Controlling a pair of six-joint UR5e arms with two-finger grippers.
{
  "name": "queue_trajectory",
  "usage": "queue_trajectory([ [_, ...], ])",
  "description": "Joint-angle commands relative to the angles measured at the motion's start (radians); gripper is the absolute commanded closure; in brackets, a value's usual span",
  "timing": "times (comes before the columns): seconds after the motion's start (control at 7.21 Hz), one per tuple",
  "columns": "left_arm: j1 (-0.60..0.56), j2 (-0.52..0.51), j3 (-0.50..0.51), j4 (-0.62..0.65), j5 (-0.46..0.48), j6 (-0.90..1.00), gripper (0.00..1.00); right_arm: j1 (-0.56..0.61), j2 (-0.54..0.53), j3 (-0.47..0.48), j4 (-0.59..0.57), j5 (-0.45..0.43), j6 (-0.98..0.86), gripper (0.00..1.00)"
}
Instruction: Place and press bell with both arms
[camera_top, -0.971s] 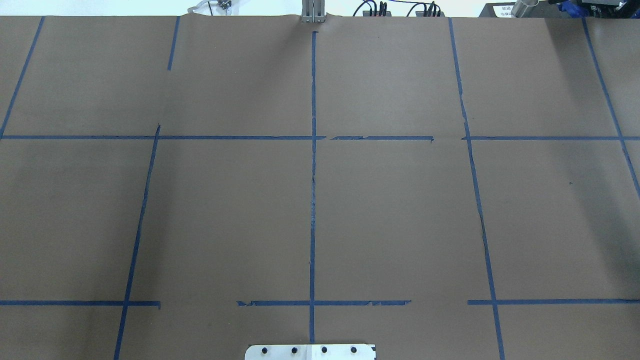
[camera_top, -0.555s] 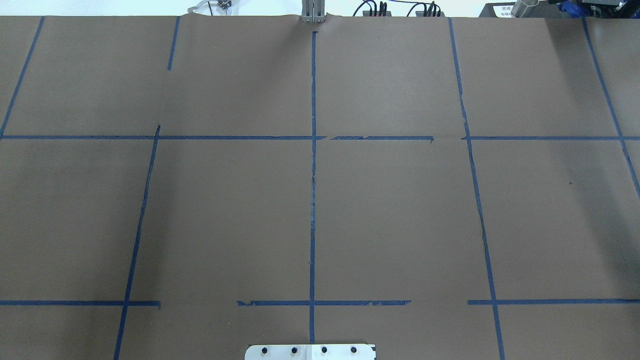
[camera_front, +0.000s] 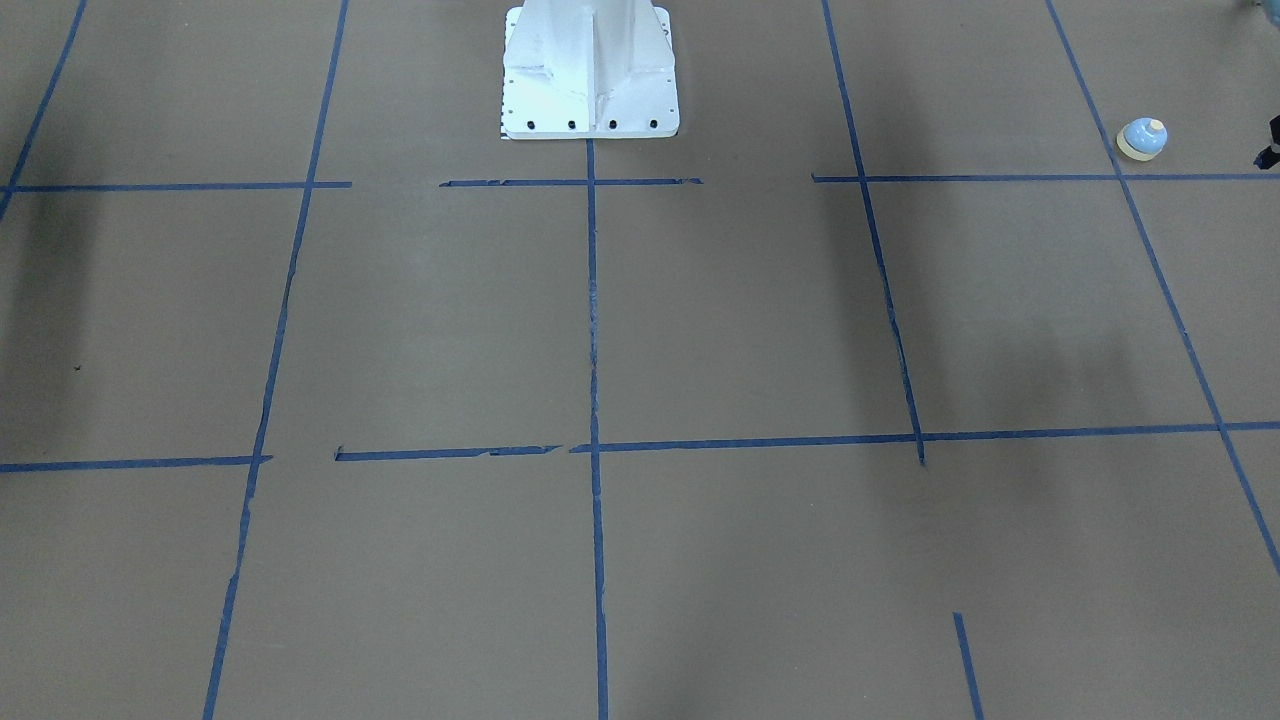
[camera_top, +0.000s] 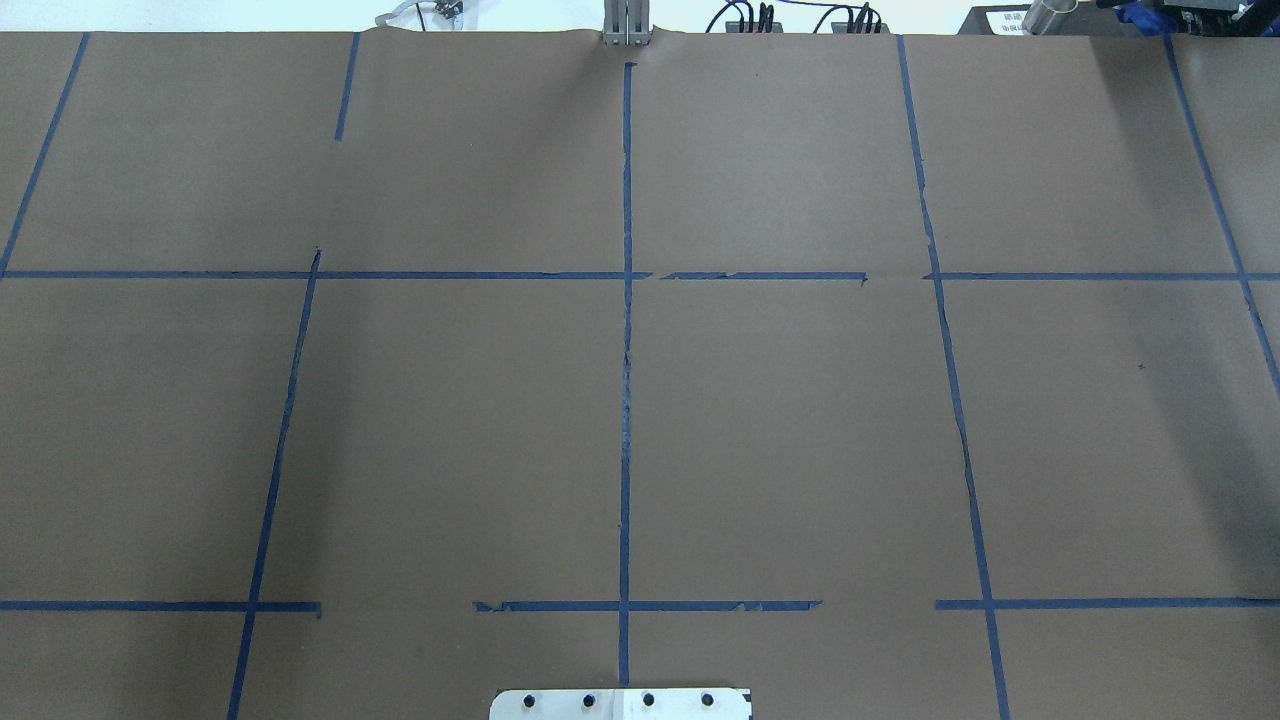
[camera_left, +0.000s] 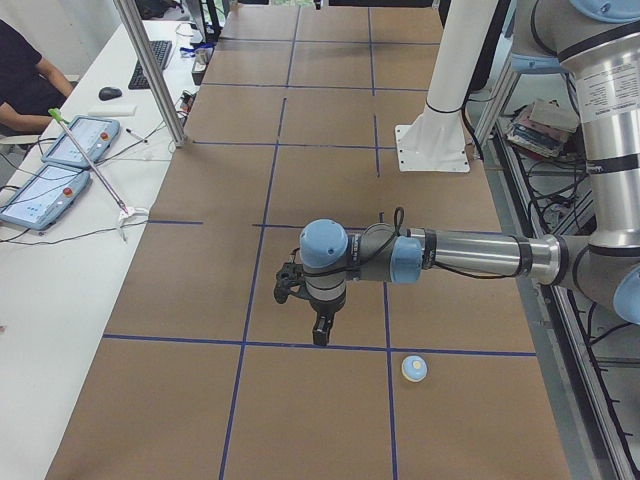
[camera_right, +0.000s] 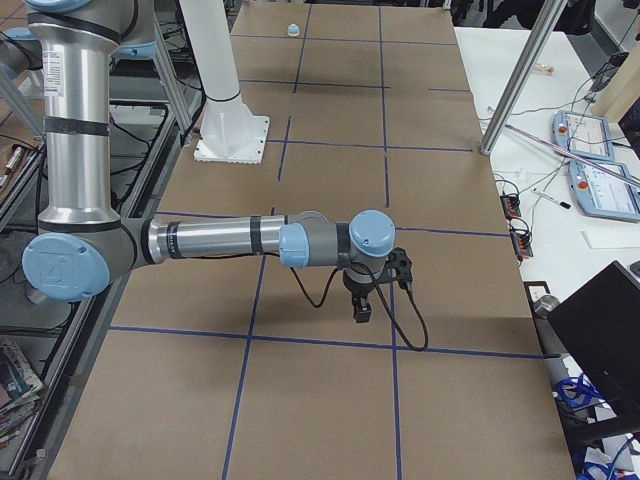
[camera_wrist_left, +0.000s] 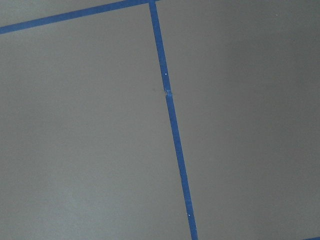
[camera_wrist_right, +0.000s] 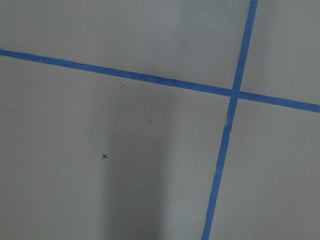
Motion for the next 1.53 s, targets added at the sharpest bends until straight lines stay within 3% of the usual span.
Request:
queue_trajectory([
  [0.0,0.003,0.002,0.032,-0.018,0.002,-0.002,0.0,-0.001,-0.001,-0.005,0.0,-0.003,0.005,0.0],
  [0.42,0.123,0.021,0.101,-0.07,0.005,-0.15,0.0,-0.001,-0.009,-0.014,-0.001,0.008,0.008,0.0],
  [1.11,0.284,0.202,0.234,-0.483,0.0,-0.311,0.0,-0.014,0.002,-0.011,0.0,0.019,0.005,0.0],
  [1.39,0.389,0.238,0.257,-0.539,-0.001,-0.321,0.0,-0.014,-0.001,-0.005,0.027,0.019,0.002,0.0],
])
